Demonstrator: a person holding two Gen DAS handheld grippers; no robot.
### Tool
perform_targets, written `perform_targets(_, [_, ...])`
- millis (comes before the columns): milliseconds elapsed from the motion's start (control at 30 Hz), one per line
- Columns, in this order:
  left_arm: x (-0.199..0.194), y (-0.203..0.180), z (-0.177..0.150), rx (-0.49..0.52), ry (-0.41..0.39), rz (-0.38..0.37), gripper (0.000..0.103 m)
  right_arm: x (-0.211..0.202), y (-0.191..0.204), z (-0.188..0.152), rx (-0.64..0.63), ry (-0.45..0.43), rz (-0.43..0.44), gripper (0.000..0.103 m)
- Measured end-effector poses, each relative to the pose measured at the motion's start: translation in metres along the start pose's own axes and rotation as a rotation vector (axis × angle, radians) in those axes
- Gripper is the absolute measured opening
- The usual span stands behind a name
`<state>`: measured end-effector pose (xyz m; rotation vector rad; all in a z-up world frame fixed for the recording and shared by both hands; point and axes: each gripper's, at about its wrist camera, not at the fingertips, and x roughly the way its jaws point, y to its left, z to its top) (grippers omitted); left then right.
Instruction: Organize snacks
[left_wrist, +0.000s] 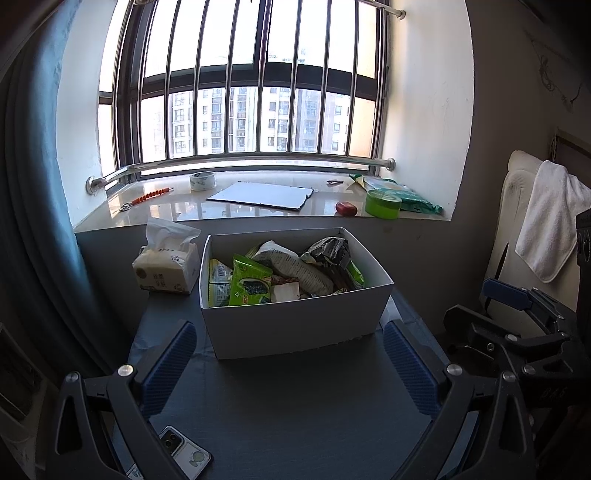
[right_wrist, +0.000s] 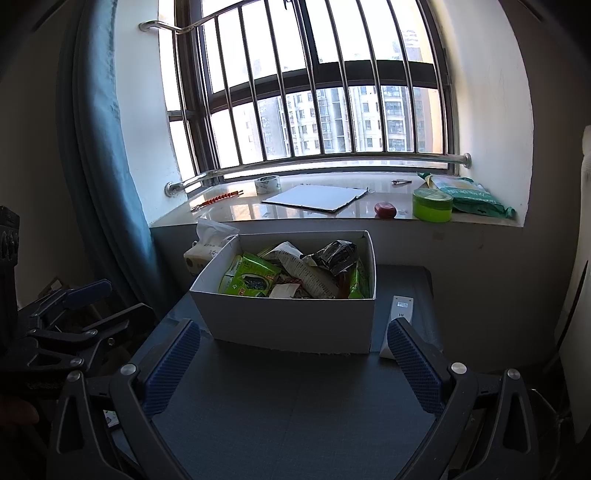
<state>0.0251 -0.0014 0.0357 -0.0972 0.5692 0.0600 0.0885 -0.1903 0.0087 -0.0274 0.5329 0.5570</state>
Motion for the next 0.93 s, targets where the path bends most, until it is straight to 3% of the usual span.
perform_targets(733, [0.0041,0.0021,-0.0036,-0.009,0.024,0.003,0.103,0.0,0.0046,-0.0035,-0.003,0.009,0.009,0.103])
perform_targets(933, [0.0023,0.0021,-0.0046,-0.014,0.012,-0.024,0.103,-0.0002,0.0048,-0.004,-0.002,0.009,0.008,0.103])
